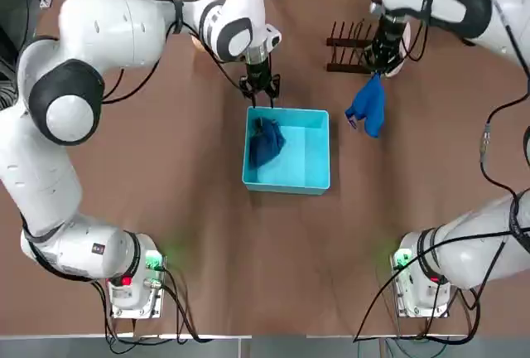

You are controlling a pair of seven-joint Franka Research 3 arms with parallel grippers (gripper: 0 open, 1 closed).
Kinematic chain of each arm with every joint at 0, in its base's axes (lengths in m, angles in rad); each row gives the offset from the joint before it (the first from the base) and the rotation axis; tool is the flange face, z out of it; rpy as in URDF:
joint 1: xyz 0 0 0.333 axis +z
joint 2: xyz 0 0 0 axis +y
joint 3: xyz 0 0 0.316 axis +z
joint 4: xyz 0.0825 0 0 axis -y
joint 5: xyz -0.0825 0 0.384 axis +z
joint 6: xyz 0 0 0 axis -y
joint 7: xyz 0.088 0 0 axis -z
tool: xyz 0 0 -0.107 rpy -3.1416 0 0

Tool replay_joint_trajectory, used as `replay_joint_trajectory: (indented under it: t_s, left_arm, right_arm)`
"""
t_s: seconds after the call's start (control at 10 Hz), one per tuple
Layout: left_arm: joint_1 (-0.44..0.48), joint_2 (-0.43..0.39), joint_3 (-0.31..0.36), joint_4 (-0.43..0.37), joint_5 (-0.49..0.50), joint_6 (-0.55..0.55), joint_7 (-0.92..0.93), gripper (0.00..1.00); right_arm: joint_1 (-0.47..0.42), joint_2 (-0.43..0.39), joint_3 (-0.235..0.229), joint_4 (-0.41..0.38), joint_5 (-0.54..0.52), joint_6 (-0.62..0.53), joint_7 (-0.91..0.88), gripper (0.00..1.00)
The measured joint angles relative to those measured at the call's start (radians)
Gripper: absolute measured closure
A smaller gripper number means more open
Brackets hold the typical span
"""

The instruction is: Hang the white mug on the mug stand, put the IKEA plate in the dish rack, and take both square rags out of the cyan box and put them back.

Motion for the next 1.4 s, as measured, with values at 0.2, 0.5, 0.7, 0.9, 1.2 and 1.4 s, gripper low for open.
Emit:
replay_joint_trajectory:
  t_s: [0.2,0.5,0.7,0.9,1.2,1.4]
  left_arm:
    - [0.007,-0.089,0.055,0.01,0.004,-0.018,0.02,0.0]
    - [0.013,-0.234,0.231,0.058,0.004,-0.088,0.13,0.0]
    - [0.014,-0.261,0.35,0.168,0.004,-0.259,0.259,0.0]
    - [0.017,-0.268,0.473,0.291,0.004,-0.41,0.374,0.0]
    - [0.023,-0.34,0.64,0.351,-0.036,-0.486,0.571,0.0]
    - [0.023,-0.398,0.723,0.352,-0.078,-0.556,0.682,0.0]
  right_arm:
    - [-0.004,0.011,0.006,-0.126,-0.023,0.17,-0.031,0.95]
    - [-0.172,0.023,0.003,-0.201,-0.037,0.284,-0.303,0.95]
    - [-0.357,0.048,-0.002,-0.219,-0.038,0.32,-0.55,0.95]
    - [-0.538,0.091,-0.003,-0.223,-0.039,0.361,-0.803,0.95]
    - [-0.694,0.174,-0.001,-0.225,-0.037,0.437,-1.013,0.94]
    - [-0.646,0.21,0.022,-0.229,0.015,0.494,-1.01,0.93]
